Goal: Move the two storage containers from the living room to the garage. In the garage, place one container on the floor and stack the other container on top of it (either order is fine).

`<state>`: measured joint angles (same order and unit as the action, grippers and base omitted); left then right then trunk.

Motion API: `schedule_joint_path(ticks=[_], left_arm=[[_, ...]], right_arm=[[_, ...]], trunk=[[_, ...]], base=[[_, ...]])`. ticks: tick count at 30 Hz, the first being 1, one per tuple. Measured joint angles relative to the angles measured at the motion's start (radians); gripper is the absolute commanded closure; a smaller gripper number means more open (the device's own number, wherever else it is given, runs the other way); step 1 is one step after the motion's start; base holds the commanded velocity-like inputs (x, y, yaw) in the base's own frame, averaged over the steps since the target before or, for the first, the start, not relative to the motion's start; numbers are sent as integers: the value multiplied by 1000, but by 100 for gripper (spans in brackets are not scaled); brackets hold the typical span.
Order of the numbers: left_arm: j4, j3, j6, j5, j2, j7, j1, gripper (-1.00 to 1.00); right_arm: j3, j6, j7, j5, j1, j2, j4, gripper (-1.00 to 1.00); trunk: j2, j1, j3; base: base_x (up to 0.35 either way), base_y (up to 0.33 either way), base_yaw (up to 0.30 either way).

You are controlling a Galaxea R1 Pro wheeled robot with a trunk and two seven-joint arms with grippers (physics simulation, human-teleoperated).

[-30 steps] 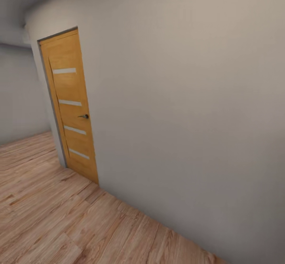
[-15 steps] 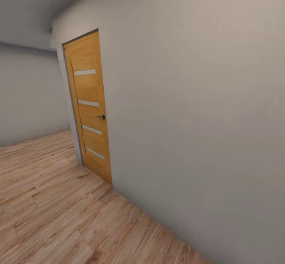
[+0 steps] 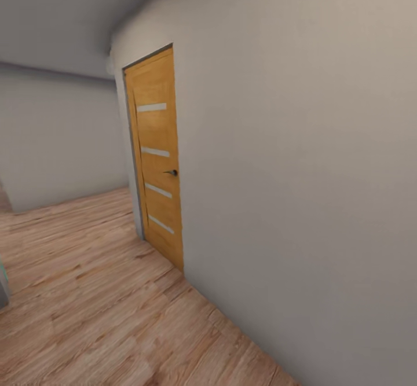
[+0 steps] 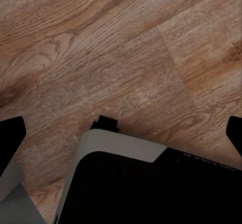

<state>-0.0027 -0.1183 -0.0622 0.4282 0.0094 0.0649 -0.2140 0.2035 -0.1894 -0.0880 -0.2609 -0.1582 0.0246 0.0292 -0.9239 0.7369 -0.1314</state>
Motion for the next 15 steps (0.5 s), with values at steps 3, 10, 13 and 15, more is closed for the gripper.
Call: schedule_joint_path(ticks=[3,10,13,15], left_arm=[[0,0,0,0,0,0,0,-100],[0,1,0,0,0,0,0,-100],[1,1,0,0,0,0,0,-100],[0,1,0,0,0,0,0,-100]], right_arm=[[0,0,0,0,0,0,0,-100],[0,0,0,0,0,0,0,-100],[0,0,0,0,0,0,0,-100],[0,0,0,0,0,0,0,-100]], trunk=[[0,0,1],[0,0,5],[0,0,6],[0,0,7]], base=[[161,0,263],[161,0,263],[161,0,263],[161,0,263]])
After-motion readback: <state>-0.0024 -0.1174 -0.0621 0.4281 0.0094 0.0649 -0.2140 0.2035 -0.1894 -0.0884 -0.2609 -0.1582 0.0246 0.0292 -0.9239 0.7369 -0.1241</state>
